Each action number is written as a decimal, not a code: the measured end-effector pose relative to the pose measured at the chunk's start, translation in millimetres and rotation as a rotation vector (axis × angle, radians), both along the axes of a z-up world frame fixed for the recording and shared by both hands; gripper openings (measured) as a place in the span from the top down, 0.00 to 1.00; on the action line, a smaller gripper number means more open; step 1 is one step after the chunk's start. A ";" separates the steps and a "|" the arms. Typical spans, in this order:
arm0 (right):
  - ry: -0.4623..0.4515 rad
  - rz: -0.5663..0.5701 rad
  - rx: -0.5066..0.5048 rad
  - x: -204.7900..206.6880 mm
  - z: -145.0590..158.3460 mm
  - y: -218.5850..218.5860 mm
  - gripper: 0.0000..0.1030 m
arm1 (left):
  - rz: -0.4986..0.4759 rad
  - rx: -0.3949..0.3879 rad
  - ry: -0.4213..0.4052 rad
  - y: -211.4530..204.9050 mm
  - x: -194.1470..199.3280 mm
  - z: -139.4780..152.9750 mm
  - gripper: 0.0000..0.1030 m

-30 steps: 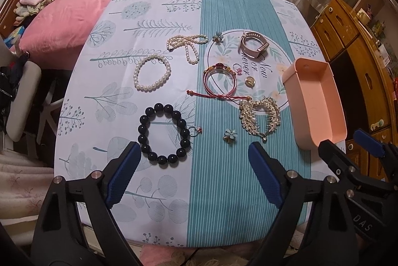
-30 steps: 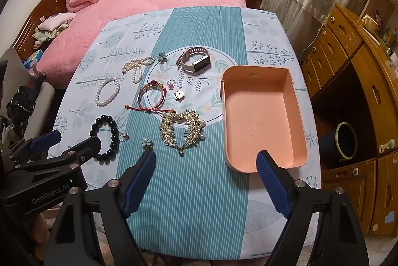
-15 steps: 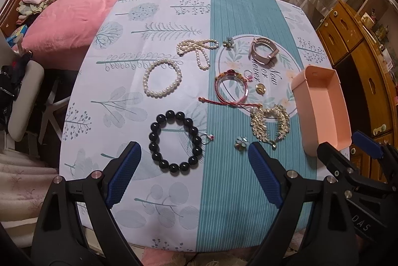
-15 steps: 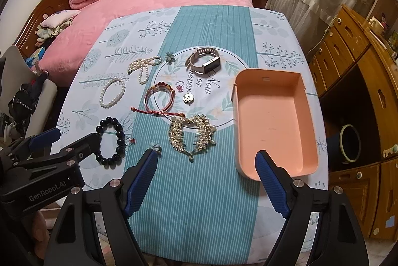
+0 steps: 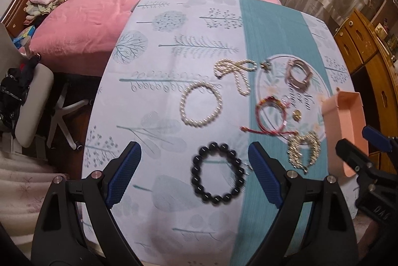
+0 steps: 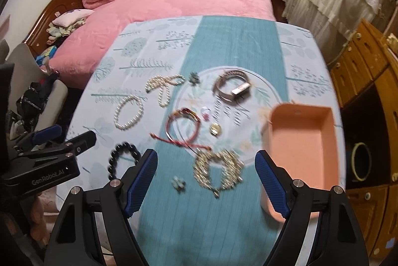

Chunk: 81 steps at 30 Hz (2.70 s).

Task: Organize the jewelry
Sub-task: 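Grasp the white pearl bracelet with left tool while right tool grasps the pearl necklace, then carry the pearl bracelet and pearl necklace in both tools over the peach box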

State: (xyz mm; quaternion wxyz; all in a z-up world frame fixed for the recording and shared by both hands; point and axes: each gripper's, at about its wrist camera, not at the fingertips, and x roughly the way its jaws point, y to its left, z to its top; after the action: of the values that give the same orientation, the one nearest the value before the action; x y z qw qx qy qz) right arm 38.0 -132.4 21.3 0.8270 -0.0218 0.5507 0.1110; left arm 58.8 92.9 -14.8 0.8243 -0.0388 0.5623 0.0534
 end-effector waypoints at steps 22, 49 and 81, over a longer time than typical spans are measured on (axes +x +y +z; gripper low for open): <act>0.152 0.141 0.037 134.0 -93.9 112.4 0.43 | -0.049 -0.097 0.183 47.6 106.8 -105.5 0.55; 0.177 0.149 -0.051 167.5 -141.4 144.7 0.51 | -0.072 -0.138 0.253 46.5 133.3 -123.5 0.95; 0.102 0.156 0.217 140.4 -56.0 109.4 0.96 | -0.078 -0.228 0.127 74.0 80.3 -39.1 0.95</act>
State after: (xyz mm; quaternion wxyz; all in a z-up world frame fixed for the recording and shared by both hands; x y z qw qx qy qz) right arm 178.4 -22.9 -34.6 0.7843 0.0306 0.5734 0.2346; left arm 139.2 166.9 -53.9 0.7786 -0.1069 0.6170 -0.0406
